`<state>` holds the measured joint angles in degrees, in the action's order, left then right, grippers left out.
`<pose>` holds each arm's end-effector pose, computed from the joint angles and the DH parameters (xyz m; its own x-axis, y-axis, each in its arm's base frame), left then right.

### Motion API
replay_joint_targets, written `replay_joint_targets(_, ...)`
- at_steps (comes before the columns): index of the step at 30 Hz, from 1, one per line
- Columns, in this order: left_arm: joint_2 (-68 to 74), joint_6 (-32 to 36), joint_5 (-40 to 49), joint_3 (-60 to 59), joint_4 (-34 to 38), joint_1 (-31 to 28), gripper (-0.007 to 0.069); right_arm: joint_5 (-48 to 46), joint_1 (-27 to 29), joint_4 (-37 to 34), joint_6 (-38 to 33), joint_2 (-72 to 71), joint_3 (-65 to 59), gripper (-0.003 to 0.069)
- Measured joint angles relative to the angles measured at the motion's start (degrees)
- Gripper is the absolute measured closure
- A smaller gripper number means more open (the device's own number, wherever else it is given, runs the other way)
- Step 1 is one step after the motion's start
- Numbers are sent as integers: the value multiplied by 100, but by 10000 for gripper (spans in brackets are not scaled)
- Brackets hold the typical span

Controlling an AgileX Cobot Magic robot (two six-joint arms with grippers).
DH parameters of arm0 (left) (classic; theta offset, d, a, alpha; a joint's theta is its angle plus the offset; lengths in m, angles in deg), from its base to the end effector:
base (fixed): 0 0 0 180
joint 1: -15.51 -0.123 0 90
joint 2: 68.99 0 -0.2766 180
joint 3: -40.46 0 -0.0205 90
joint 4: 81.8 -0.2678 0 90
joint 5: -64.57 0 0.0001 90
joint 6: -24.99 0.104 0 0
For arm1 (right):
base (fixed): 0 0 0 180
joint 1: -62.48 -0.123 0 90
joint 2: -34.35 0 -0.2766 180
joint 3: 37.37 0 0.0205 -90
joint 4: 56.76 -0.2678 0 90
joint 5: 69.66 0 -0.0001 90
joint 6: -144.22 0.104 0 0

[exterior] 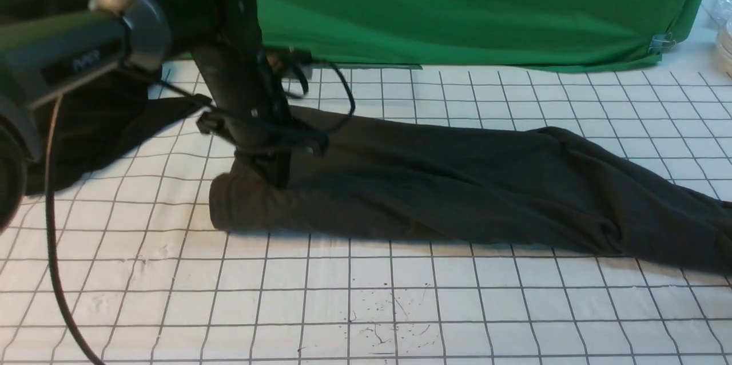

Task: Fold a long-sleeved shirt over a white checkered tablecloth.
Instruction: 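Pull the folded dark garment lengthwise by its ends to straighten it flat on the table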

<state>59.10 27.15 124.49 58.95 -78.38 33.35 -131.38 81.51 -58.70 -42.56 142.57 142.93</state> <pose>0.4254 -0.1426 0.1680 -0.9334 0.3085 -0.1830 0.3222 0.9454 -0.0493 0.3472 -0.1165 0.2206 -0.9578 0.2224 -0.1821 0.2242 0.9745 0.0108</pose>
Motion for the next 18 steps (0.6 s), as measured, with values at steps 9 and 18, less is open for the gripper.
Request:
replay_joint_targets(9, 194, -181, -181, -271, -708, 10, 628, 510, 5, -634, -83, 799, 0, 235)
replay_joint_targets(18, 194, -216, -180, -271, -714, 28, 627, 945, 5, -890, -209, 1145, 20, 393)
